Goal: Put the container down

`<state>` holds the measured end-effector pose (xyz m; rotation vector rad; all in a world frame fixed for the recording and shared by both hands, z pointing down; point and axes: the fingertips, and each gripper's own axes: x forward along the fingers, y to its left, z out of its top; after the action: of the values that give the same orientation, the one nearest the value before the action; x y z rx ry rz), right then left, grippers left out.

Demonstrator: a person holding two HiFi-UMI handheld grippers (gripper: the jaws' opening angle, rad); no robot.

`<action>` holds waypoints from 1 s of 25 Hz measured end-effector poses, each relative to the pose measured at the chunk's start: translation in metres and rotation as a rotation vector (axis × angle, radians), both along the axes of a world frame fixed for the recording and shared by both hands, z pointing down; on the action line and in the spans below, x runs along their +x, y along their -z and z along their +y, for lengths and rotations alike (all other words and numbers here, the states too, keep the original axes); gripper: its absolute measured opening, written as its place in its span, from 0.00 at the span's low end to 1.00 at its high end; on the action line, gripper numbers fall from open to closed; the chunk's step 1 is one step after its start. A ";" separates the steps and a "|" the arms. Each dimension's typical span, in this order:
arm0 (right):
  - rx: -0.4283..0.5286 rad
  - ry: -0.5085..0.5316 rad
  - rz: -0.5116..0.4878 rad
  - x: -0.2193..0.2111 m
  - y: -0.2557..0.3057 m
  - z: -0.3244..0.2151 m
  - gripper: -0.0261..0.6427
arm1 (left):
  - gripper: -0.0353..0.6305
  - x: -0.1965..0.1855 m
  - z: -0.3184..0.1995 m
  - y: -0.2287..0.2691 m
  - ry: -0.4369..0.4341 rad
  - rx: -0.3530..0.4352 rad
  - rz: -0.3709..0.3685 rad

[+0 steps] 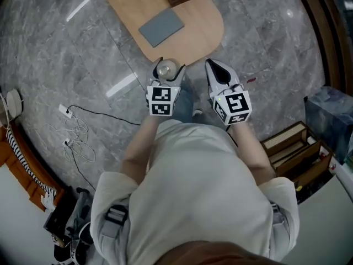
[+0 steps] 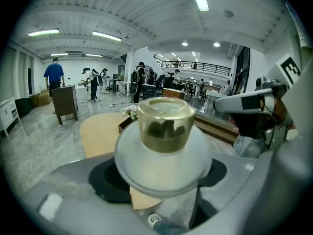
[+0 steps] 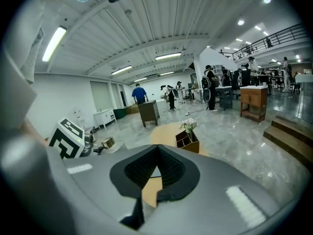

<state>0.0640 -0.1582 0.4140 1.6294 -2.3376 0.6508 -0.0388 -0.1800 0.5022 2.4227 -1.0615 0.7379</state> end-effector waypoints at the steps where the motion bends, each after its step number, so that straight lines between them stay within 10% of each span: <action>1: -0.012 -0.007 0.001 0.002 -0.006 -0.006 0.04 | 0.58 0.002 -0.008 -0.007 -0.007 -0.005 -0.001; 25: -0.239 -0.131 -0.002 0.028 -0.172 -0.064 0.04 | 0.58 0.033 -0.103 -0.239 -0.138 -0.114 -0.124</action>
<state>0.0921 -0.2223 0.5856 1.6805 -2.0729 0.9202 -0.0059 -0.2831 0.7409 2.3963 -0.8772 0.9784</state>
